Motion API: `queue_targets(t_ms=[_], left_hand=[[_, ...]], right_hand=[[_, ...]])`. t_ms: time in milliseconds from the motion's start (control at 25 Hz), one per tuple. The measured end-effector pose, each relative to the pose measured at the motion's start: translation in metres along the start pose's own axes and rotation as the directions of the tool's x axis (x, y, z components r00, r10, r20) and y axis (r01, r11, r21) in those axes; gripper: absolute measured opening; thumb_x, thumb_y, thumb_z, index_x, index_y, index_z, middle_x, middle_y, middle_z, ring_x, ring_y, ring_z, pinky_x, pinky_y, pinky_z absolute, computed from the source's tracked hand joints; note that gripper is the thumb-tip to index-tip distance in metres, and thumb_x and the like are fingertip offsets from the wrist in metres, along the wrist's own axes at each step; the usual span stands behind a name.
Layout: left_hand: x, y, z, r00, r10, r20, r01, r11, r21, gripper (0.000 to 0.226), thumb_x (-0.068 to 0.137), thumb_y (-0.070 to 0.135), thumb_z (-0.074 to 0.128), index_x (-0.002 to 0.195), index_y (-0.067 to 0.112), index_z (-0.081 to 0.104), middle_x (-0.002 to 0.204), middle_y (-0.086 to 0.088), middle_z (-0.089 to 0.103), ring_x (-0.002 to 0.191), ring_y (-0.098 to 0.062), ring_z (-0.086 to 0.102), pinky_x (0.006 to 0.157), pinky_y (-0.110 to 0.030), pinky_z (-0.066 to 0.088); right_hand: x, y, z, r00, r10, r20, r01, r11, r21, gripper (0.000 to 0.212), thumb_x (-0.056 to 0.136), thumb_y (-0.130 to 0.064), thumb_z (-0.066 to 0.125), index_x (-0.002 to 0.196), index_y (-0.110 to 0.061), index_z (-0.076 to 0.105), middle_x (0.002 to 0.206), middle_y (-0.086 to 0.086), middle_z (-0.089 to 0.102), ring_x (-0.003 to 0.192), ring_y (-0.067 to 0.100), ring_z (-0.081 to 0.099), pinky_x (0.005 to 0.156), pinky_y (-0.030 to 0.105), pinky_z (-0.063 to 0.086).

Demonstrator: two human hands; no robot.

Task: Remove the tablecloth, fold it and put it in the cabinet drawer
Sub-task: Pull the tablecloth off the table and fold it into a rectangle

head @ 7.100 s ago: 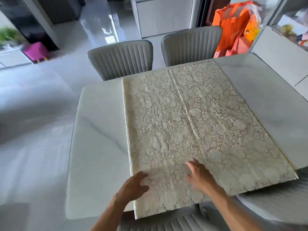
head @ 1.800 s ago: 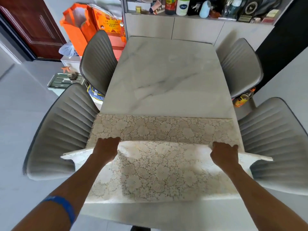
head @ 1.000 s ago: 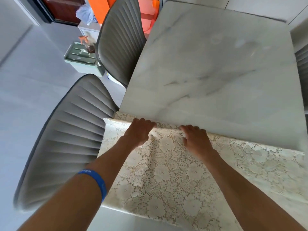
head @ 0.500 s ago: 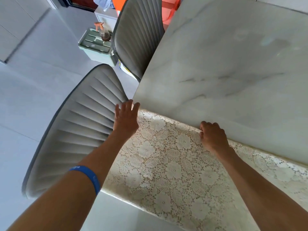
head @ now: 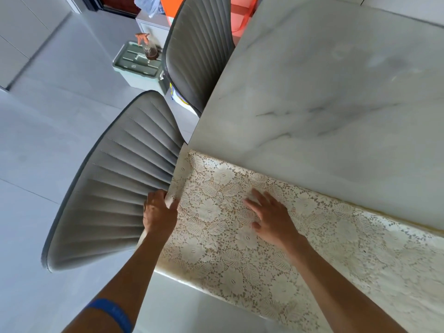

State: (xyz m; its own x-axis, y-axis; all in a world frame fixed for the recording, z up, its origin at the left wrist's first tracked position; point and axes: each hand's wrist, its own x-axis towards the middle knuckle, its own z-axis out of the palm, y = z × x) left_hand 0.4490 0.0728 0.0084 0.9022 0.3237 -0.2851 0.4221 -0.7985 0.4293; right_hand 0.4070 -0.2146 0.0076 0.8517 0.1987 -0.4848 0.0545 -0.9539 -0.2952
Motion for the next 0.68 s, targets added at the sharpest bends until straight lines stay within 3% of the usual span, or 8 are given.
queue_targets(t_ms=[120, 200, 280, 360, 440, 520, 600, 680], left_hand=[[-0.008, 0.008, -0.005, 0.995, -0.062, 0.075, 0.069, 0.993, -0.091, 0.03, 0.088, 0.018, 0.067, 0.112, 0.004, 0.056, 0.097, -0.017, 0.069, 0.059, -0.026, 0.065, 0.052, -0.032, 0.057], [-0.014, 0.013, -0.014, 0.986, -0.104, 0.129, 0.118, 0.987, -0.107, 0.036, 0.088, 0.019, 0.067, 0.12, 0.007, 0.058, 0.093, -0.01, 0.069, 0.061, -0.023, 0.066, 0.054, -0.031, 0.057], [-0.028, 0.021, -0.026, 0.996, 0.024, 0.081, -0.019, 0.998, -0.064, 0.036, 0.089, 0.021, 0.066, 0.123, 0.01, 0.059, 0.091, -0.006, 0.069, 0.06, -0.018, 0.06, 0.054, -0.025, 0.049], [-0.059, 0.035, -0.045, 0.976, 0.219, 0.005, -0.218, 0.973, -0.071, 0.031, 0.091, 0.021, 0.064, 0.12, 0.015, 0.058, 0.095, -0.009, 0.073, 0.057, -0.018, 0.061, 0.055, -0.023, 0.049], [-0.089, 0.052, -0.062, 0.93, 0.368, -0.013, -0.367, 0.927, -0.08, 0.027, 0.091, 0.02, 0.063, 0.117, 0.02, 0.055, 0.1, -0.01, 0.073, 0.06, -0.025, 0.066, 0.061, -0.034, 0.057], [-0.154, 0.064, -0.083, 0.841, 0.539, -0.051, -0.541, 0.84, -0.047, 0.025, 0.092, 0.019, 0.062, 0.115, 0.022, 0.052, 0.098, -0.006, 0.072, 0.066, -0.029, 0.067, 0.064, -0.037, 0.058], [-0.173, 0.079, -0.086, 0.725, 0.681, -0.099, -0.685, 0.729, -0.005, 0.024, 0.091, 0.015, 0.062, 0.112, 0.021, 0.052, 0.092, 0.0, 0.069, 0.065, -0.027, 0.065, 0.059, -0.032, 0.054], [-0.231, 0.082, -0.099, 0.612, 0.786, -0.092, -0.786, 0.617, 0.043, 0.025, 0.091, 0.012, 0.062, 0.11, 0.023, 0.05, 0.087, 0.003, 0.065, 0.064, -0.024, 0.062, 0.055, -0.032, 0.052]], right_hand=[[-0.018, -0.003, -0.003, 0.999, 0.033, -0.002, -0.033, 0.999, -0.018, 0.064, 0.093, -0.022, 0.06, 0.148, -0.033, 0.03, 0.165, -0.002, 0.009, 0.149, 0.026, 0.022, 0.115, 0.046, 0.037], [-0.043, -0.012, 0.009, 0.998, 0.057, 0.008, -0.056, 0.996, -0.073, 0.065, 0.094, -0.019, 0.058, 0.15, -0.028, 0.027, 0.165, 0.0, 0.007, 0.148, 0.028, 0.024, 0.111, 0.043, 0.041], [-0.068, -0.024, 0.019, 0.993, 0.066, 0.096, -0.062, 0.997, -0.047, 0.067, 0.094, -0.019, 0.057, 0.152, -0.027, 0.023, 0.166, 0.0, 0.008, 0.147, 0.027, 0.025, 0.112, 0.042, 0.04], [-0.092, -0.037, 0.009, 0.988, 0.053, 0.148, -0.068, 0.993, 0.097, 0.072, 0.094, -0.019, 0.056, 0.154, -0.029, 0.017, 0.164, 0.0, 0.018, 0.139, 0.023, 0.041, 0.109, 0.038, 0.043], [-0.106, -0.049, -0.019, 0.999, -0.026, 0.033, 0.02, 0.984, 0.174, 0.079, 0.094, -0.017, 0.057, 0.154, -0.032, 0.009, 0.162, -0.001, 0.023, 0.123, 0.018, 0.056, 0.094, 0.031, 0.053], [-0.151, -0.065, -0.057, 0.951, -0.155, -0.266, 0.177, 0.982, 0.06, 0.09, 0.09, -0.014, 0.062, 0.155, -0.031, 0.003, 0.164, 0.002, 0.018, 0.117, 0.018, 0.059, 0.079, 0.027, 0.057], [-0.152, -0.072, -0.099, 0.824, -0.284, -0.491, 0.244, 0.959, -0.145, 0.096, 0.082, -0.008, 0.066, 0.156, -0.027, 0.008, 0.165, 0.005, 0.014, 0.132, 0.026, 0.046, 0.094, 0.039, 0.052], [-0.201, -0.081, -0.129, 0.702, -0.489, -0.518, 0.258, 0.852, -0.455, 0.08, 0.08, -0.006, 0.064, 0.15, -0.025, 0.032, 0.162, 0.005, 0.023, 0.145, 0.031, 0.03, 0.111, 0.052, 0.034]])
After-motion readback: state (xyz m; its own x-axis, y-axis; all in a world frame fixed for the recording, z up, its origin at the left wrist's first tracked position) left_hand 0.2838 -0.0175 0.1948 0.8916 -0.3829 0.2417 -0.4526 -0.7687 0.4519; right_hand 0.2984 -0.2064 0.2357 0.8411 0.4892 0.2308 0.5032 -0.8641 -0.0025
